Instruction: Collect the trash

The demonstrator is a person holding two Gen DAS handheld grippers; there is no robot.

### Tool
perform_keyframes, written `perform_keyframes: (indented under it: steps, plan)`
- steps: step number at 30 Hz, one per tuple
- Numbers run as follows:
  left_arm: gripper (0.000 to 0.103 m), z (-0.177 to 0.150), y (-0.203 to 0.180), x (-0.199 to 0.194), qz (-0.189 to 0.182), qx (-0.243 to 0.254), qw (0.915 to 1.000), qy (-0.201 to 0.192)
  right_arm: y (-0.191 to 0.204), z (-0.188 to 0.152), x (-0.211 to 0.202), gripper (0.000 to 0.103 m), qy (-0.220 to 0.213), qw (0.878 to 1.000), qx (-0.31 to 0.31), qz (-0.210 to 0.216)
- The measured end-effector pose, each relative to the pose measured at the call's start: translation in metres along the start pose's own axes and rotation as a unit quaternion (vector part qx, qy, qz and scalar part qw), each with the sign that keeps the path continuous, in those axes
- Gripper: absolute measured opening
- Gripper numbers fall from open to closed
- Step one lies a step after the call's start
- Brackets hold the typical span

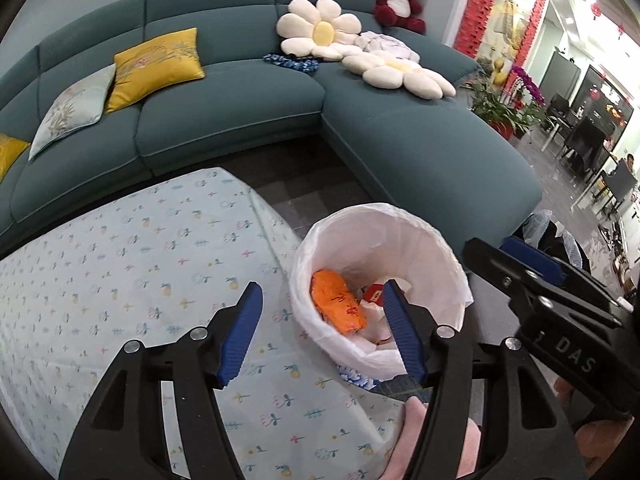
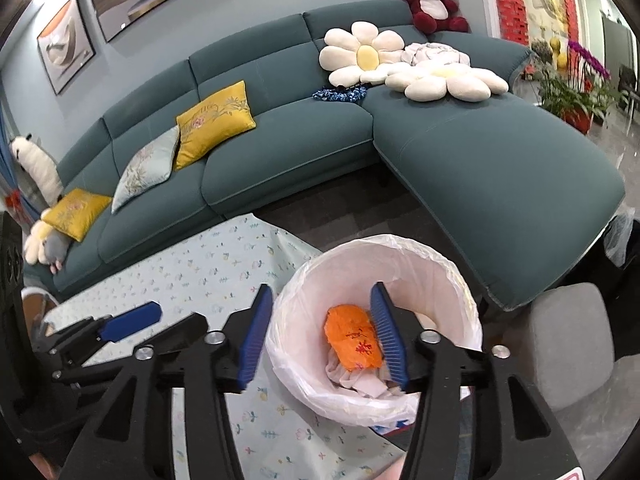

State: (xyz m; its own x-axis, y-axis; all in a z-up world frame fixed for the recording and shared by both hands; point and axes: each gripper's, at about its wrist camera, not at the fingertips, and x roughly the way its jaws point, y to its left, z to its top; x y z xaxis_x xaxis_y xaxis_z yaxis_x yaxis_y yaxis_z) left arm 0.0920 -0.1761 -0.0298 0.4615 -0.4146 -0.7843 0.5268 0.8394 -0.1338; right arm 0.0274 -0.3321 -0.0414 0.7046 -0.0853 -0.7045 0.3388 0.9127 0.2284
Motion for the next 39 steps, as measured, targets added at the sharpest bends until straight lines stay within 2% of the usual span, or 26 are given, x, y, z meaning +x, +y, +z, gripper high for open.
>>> perform_keyframes:
  steps: [7,11,16,22,29,30,39]
  plan:
    - [0.070,-0.013,0.009,-0.011,0.027,-0.001,0.9996,-0.007,0.012,-0.010,-0.011,0.073,0.001,0.999,-0.029,-0.023]
    - [0.072,-0.019,0.014,-0.016,0.043,0.000,0.9991,-0.008,0.016,-0.016,-0.015,0.080,0.003,0.999,-0.035,-0.026]
    - [0.085,-0.029,0.021,-0.023,0.065,0.002,0.9977,-0.015,0.015,-0.024,-0.018,0.083,0.004,0.999,-0.032,-0.034]
    - [0.089,-0.039,0.022,-0.023,0.084,0.006,0.9964,-0.012,0.015,-0.033,-0.019,0.084,0.003,0.998,-0.041,-0.056]
    - [0.090,-0.049,0.025,-0.022,0.097,0.000,0.9952,-0.007,0.011,-0.044,-0.018,0.086,0.005,0.998,-0.033,-0.062]
    - [0.090,-0.049,0.025,-0.022,0.099,0.000,0.9950,-0.007,0.011,-0.046,-0.017,0.096,0.010,0.998,-0.032,-0.061]
    - [0.090,-0.056,0.020,-0.018,0.114,0.004,0.9935,-0.004,0.010,-0.058,-0.014,0.096,0.012,0.997,-0.038,-0.059]
